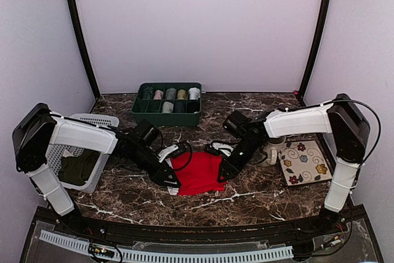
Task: Roll the underwear
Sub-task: Pick up the underwear from the center of the board, then fold the underwear at the center of the board.
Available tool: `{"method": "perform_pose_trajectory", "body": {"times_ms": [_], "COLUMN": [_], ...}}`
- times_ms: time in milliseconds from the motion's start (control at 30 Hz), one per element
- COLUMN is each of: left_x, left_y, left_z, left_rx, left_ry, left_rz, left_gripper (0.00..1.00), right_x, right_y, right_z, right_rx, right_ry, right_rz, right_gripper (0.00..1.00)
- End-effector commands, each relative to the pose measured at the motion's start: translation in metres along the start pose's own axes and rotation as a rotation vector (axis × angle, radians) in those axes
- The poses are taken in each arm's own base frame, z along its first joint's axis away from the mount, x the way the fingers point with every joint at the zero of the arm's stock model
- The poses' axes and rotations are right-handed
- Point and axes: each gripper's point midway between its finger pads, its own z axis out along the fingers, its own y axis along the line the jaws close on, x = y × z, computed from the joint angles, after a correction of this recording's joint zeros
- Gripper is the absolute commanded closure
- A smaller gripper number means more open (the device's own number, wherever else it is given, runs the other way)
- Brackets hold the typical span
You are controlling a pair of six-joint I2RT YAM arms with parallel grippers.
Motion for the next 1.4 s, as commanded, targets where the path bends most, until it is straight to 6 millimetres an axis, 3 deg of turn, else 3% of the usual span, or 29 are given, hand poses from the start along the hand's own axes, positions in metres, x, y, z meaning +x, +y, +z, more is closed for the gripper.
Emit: {"method": "perform_pose_trajectory", "body": {"times_ms": [0, 167, 400, 567, 667, 800, 967, 1100, 1233, 1367], "left_x": [0.001, 0.005, 0.001, -0.009, -0.025, -0.052, -0.102, -0.138, -0.166, -0.163], "left_y": [-0.004, -0.004, -0.006, -0.009, -0.008, 0.010, 0.053, 0.085, 0.101, 0.097], "left_z": [0.001, 0.002, -0.002, -0.012, -0.024, -0.054, -0.110, -0.139, -0.151, -0.146], "left_rx": [0.022, 0.030, 0.016, -0.002, -0.024, -0.102, -0.294, -0.439, -0.480, -0.436], "left_ry": [0.023, 0.029, 0.014, -0.001, -0.040, -0.114, -0.237, -0.277, -0.303, -0.292], "left_rz": [0.013, 0.008, 0.029, 0.056, 0.074, 0.087, 0.123, 0.160, 0.184, 0.197], "left_gripper": [0.53, 0.60, 0.82, 0.97, 1.00, 1.00, 1.00, 1.00, 1.00, 1.00], "right_x": [0.006, 0.013, 0.014, -0.003, -0.022, -0.048, -0.100, -0.140, -0.155, -0.150], "right_y": [-0.004, -0.003, 0.000, 0.002, 0.003, -0.010, -0.044, -0.068, -0.075, -0.076], "right_z": [0.012, 0.014, 0.011, -0.003, -0.018, -0.042, -0.090, -0.119, -0.114, -0.105], "right_rx": [0.034, 0.043, 0.055, 0.088, 0.119, 0.216, 0.395, 0.483, 0.472, 0.458], "right_ry": [0.033, 0.051, 0.052, 0.007, -0.029, -0.083, -0.222, -0.320, -0.301, -0.271], "right_rz": [-0.052, -0.066, -0.083, -0.102, -0.118, -0.120, -0.101, -0.090, -0.107, -0.113], "right_gripper": [0.63, 0.68, 0.98, 1.00, 1.00, 1.00, 1.00, 1.00, 1.00, 1.00]}}
